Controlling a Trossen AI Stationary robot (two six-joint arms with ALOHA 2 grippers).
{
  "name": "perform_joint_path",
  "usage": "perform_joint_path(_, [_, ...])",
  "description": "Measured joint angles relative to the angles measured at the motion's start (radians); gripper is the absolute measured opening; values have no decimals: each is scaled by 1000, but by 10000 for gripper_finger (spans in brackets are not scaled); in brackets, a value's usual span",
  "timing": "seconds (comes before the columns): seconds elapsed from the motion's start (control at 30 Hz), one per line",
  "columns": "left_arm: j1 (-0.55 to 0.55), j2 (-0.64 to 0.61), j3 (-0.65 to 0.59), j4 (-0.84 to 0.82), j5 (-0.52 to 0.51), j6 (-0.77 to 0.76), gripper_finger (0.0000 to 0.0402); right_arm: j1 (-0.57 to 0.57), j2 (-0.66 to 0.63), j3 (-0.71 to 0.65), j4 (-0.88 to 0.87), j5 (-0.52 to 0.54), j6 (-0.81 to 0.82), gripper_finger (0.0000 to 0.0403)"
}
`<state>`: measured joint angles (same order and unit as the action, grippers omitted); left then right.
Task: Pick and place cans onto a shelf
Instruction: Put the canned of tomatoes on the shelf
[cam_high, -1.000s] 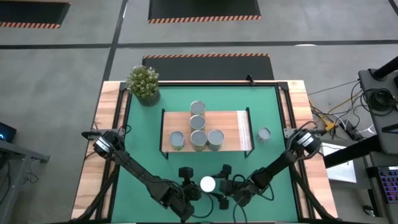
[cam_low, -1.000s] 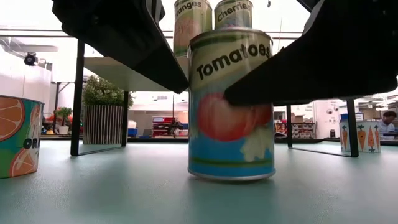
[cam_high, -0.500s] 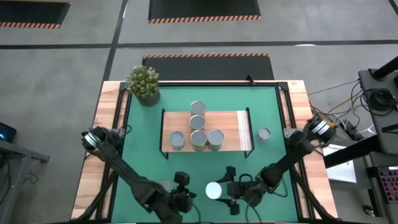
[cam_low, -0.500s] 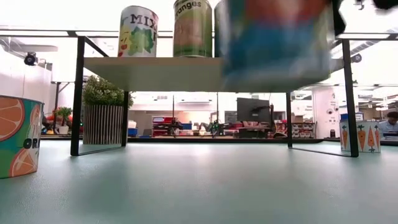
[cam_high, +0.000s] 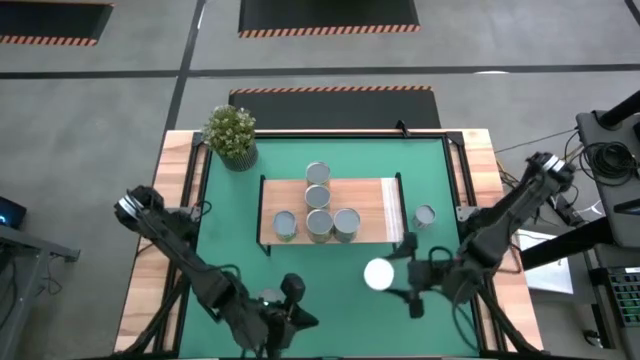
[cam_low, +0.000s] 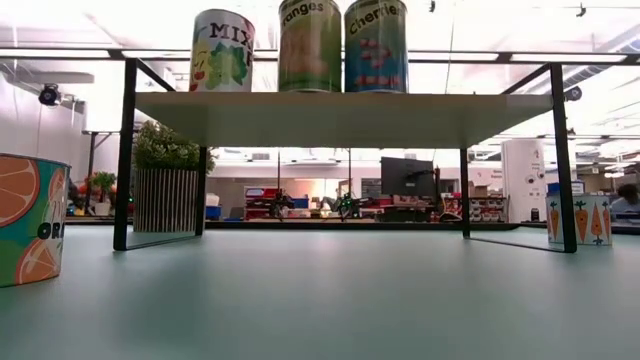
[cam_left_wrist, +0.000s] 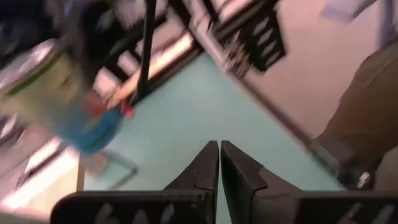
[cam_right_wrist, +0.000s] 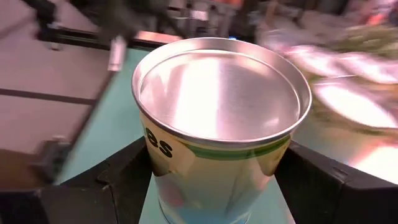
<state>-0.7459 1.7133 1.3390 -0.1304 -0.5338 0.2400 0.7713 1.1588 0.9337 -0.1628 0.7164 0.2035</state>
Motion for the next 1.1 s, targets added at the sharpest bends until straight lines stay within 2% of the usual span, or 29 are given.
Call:
perform_joint_path(0.07, [0, -40, -55, 89, 43, 40, 0, -2, -54, -3, -73, 50, -6, 283])
perform_joint_path(0.2, [1, -130, -155, 172, 42, 48, 0, -6, -152, -12, -197, 102, -7, 283])
perform_joint_path(0.37, [4, -247, -252, 256, 27, 74, 0, -60, -249, -75, -206, 148, -48, 279])
perform_joint_path(0.5, [3, -329, -301, 273, -38, 58, 0, -144, -317, -146, -199, 145, -66, 278])
perform_joint_path(0.63, [4, -380, -333, 274, -54, 11, 0, -237, -376, -202, -184, 79, -78, 279])
perform_joint_path(0.8, [3, -395, -341, 274, -53, 10, 0, -338, -423, -257, -56, -51, -158, 277])
perform_joint_path(0.97, [3, -396, -341, 273, -53, 10, 0, -439, -439, -290, 45, -142, -215, 279])
perform_joint_path(1.1, [3, -395, -341, 273, -53, 10, 0, -522, -437, -299, 50, -201, -218, 277])
